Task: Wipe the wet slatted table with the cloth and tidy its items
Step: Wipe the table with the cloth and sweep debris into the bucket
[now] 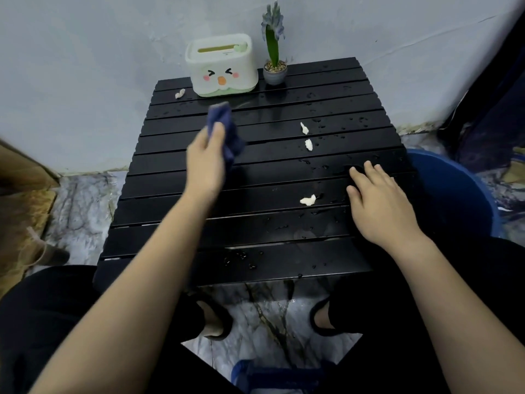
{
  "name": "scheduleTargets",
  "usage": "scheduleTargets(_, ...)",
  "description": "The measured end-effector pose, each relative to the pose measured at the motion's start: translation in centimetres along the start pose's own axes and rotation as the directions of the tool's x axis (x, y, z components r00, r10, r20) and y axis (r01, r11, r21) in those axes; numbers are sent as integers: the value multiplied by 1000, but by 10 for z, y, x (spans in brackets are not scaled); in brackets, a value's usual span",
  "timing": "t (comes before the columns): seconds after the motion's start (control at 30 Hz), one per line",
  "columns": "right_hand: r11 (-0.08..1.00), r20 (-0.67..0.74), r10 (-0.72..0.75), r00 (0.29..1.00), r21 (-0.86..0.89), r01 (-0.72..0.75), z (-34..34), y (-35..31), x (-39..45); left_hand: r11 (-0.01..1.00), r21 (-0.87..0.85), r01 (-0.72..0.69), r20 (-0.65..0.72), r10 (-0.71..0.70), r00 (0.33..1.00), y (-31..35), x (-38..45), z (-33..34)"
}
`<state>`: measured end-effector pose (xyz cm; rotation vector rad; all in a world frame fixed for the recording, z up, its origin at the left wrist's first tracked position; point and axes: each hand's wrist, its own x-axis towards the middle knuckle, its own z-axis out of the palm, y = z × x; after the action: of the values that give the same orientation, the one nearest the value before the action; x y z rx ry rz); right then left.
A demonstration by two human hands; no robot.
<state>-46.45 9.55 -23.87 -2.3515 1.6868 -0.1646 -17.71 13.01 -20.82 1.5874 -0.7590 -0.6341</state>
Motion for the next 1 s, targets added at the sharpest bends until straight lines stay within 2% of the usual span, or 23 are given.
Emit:
scheduleTargets(0.07,1000,-2,3,1000,1,-3,0,-1,2,989,143,-44,-43,51,998,-9,12,-28)
scheduleTargets(0.13,1000,3,7,1000,-6,-7,1,-2,2,932,357,-63,-8,70,997,-27,21,-42)
scheduleTargets(0.17,1000,7,8,1000,-13,-8,2,-2,2,852,519,-73,49,55,997,-38,24,-42)
scheduleTargets(0.2,1000,10,7,1000,-20,-6,3,-2,2,713,694,-102,112,32,993,-49,24,-39)
scheduleTargets(0.23,1000,12,4,1000,-24,-4,3,-2,1,556,817,-153,164,31,986,-57,23,-32)
scheduleTargets(0.27,1000,13,4,1000,-24,-4,3,-1,1,444,873,-204,198,60,978,-60,22,-22)
scheduleTargets(0.33,1000,16,4,1000,-23,-3,2,0,2,388,885,-256,231,112,967,-60,21,2)
scheduleTargets(0.5,1000,14,7,1000,-21,-7,1,-1,2,461,793,-398,388,122,914,-48,4,66)
scheduleTargets(0.63,1000,8,10,1000,-16,-10,1,-1,2,534,661,-527,535,157,830,-34,-20,109)
scheduleTargets(0.7,1000,1,7,1000,-13,-7,0,-1,1,631,566,-531,594,133,793,-28,-31,119)
scheduleTargets(0.77,1000,-6,7,1000,3,-7,-1,1,1,806,415,-422,620,88,779,-21,-35,120)
scheduleTargets(0.83,999,-9,8,1000,32,-8,-2,3,0,948,204,-246,536,102,838,-10,-28,113)
scheduleTargets(0.9,998,-9,11,1000,56,-10,-3,5,1,984,75,-158,365,121,923,0,-7,99)
scheduleTargets(1.0,997,-11,26,1000,78,-25,-5,8,2,973,159,-167,137,145,980,4,40,72)
